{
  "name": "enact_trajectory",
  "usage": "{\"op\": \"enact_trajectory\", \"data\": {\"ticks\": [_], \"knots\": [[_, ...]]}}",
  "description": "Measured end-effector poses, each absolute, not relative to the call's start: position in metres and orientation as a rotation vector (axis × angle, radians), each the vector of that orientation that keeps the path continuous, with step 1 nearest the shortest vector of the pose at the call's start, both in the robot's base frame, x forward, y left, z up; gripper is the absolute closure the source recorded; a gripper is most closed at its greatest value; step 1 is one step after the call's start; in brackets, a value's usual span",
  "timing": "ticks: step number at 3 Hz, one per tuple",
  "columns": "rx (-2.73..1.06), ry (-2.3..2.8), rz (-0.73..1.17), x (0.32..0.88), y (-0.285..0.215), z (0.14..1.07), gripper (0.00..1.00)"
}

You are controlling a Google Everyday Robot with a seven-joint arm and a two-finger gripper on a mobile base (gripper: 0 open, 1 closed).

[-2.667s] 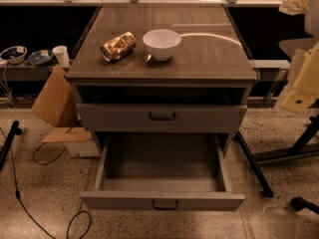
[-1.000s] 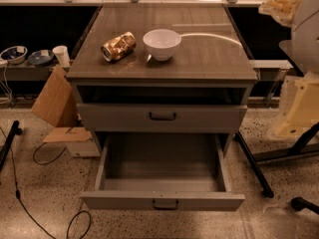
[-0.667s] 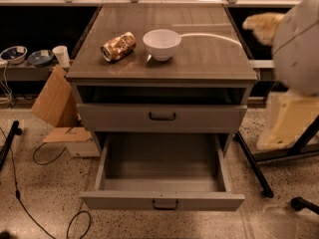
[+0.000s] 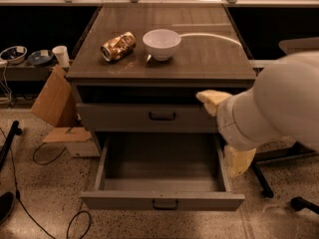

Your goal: Close middle drawer

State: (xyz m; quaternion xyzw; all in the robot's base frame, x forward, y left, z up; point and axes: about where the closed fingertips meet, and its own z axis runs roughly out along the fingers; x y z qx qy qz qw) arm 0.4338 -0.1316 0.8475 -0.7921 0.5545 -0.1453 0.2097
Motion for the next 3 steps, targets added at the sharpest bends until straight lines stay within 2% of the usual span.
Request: {"op": "enact_trajectory", "data": {"ticks": [3], "knots": [[-2.358,1.55,-0.255,0.48,-0.176,0.617,0.0]]}}
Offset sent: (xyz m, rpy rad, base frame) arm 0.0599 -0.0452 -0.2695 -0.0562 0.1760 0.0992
